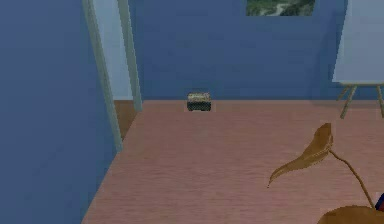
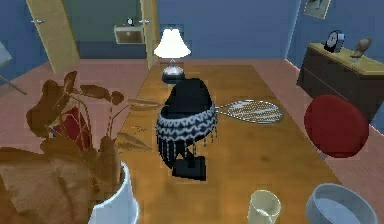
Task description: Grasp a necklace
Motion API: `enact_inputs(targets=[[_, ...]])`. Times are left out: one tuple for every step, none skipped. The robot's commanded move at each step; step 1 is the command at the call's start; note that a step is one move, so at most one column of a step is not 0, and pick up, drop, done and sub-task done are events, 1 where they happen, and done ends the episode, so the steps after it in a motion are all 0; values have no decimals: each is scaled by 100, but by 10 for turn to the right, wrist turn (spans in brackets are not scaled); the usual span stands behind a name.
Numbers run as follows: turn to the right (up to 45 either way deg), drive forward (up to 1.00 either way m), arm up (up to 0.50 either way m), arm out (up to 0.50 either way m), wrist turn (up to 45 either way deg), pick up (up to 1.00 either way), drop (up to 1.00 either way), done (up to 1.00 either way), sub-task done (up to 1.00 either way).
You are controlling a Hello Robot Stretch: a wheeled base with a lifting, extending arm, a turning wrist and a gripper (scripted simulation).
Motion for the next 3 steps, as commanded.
enact_inputs(targets=[[0, 0, 50, 0, 0, 0, 0, 0, 0], [0, 0, 38, 0, 0, 0, 0, 0, 0], [0, 0, 0, 16, 0, 0, 0, 0, 0]])
